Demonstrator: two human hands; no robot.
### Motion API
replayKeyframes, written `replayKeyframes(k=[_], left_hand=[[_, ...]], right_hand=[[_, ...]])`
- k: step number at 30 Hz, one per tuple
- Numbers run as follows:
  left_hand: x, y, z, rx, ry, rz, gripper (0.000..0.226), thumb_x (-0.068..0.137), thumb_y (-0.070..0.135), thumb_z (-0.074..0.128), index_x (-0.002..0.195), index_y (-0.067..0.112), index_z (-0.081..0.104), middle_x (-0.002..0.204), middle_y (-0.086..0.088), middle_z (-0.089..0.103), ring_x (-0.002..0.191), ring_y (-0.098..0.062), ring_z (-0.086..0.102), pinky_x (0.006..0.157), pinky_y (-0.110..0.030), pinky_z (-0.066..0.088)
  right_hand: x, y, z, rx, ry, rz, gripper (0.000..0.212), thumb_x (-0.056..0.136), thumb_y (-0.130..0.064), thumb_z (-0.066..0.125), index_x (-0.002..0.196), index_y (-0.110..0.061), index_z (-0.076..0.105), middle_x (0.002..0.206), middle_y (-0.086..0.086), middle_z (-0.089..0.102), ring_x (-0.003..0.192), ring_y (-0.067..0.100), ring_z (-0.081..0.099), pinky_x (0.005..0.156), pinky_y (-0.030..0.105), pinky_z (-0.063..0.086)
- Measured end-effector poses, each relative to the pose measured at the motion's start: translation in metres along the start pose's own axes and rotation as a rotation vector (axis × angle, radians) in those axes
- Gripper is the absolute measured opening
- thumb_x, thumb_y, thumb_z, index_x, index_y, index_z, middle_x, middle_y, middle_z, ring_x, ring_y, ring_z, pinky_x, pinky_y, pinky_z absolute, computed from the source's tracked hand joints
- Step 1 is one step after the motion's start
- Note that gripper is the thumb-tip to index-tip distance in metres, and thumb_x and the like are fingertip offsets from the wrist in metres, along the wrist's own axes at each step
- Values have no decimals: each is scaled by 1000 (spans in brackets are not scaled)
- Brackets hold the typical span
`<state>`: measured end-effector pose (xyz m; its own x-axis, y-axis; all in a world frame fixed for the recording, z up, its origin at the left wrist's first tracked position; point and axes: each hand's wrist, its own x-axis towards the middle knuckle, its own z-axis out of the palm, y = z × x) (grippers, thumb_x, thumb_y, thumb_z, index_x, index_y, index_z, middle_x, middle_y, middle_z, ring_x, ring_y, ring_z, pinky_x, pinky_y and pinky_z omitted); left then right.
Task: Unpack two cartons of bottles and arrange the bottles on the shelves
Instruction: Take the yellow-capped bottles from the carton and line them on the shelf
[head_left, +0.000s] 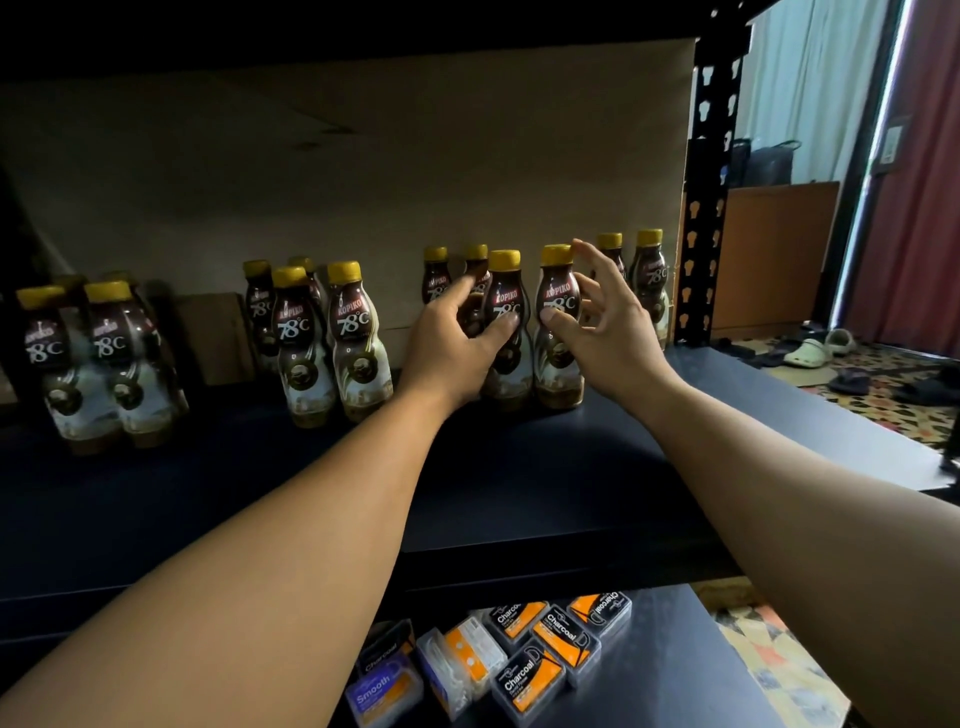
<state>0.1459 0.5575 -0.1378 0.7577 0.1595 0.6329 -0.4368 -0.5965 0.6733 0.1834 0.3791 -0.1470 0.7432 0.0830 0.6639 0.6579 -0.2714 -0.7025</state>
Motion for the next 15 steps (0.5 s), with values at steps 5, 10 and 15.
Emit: replayKeyframes(k=[5, 10, 15], left_hand=[[7, 0, 5, 53, 4, -11, 75, 88, 42, 74, 151, 15, 44, 147, -4, 54, 135, -17, 50, 110, -42, 45], [9, -3, 4, 24, 7, -5, 81, 86, 42, 76, 154, 22, 37, 143, -1, 57, 132, -17, 52, 108, -41, 47], [22, 8, -4, -33, -63, 12, 76, 91, 35, 72, 155, 34, 31, 137, -1, 59, 114, -13, 60, 88, -27, 55]], right_hand=[[5, 3, -3, -16, -12, 15, 74, 92, -31, 75, 151, -49, 34, 150, -12, 50, 123, 6, 51, 102, 38, 53], [10, 5, -4, 30, -6, 14, 74, 93, -34, 74, 152, -50, 32, 143, -13, 53, 123, 9, 57, 94, 33, 56], [30, -2, -12, -57, -24, -39, 67, 93, -32, 71, 150, -48, 39, 123, -12, 63, 104, -5, 61, 81, 14, 48]])
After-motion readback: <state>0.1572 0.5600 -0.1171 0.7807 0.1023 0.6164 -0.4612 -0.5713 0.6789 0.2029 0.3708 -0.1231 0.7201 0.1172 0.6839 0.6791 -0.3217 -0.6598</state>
